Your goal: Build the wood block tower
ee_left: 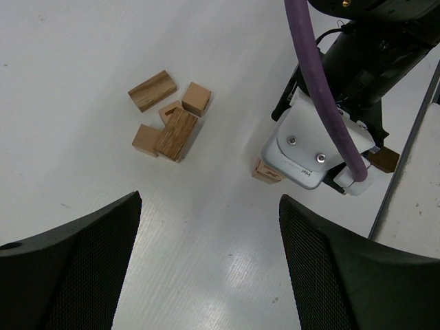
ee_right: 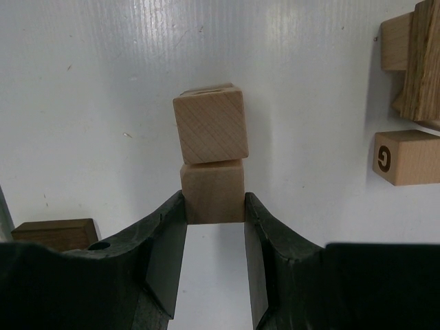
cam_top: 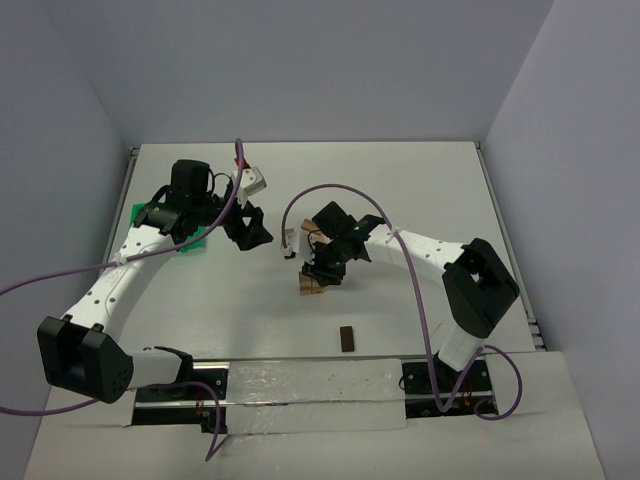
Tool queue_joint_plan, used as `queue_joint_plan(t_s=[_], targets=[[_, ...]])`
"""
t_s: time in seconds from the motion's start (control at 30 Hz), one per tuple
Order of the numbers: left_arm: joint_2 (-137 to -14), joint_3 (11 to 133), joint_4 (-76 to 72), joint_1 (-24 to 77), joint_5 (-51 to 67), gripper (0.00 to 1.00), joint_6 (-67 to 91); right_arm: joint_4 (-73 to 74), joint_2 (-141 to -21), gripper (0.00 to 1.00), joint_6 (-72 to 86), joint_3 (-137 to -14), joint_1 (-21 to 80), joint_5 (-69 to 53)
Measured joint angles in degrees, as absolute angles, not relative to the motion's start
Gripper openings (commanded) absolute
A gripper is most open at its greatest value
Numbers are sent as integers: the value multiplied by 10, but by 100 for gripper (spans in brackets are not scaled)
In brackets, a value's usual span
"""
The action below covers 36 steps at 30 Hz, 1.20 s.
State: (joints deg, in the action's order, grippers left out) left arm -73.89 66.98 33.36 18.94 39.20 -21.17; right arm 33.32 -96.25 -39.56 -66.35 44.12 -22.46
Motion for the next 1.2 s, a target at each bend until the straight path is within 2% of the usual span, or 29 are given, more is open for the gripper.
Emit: queue_joint_plan(t_s=[0.63, 1.2], targets=[[-739, 670, 334, 189, 392, 87, -212, 333, -962, 41, -401, -663, 442, -225], [-739, 670, 334, 189, 392, 87, -212, 333, -962, 37, -404, -663, 442, -225]])
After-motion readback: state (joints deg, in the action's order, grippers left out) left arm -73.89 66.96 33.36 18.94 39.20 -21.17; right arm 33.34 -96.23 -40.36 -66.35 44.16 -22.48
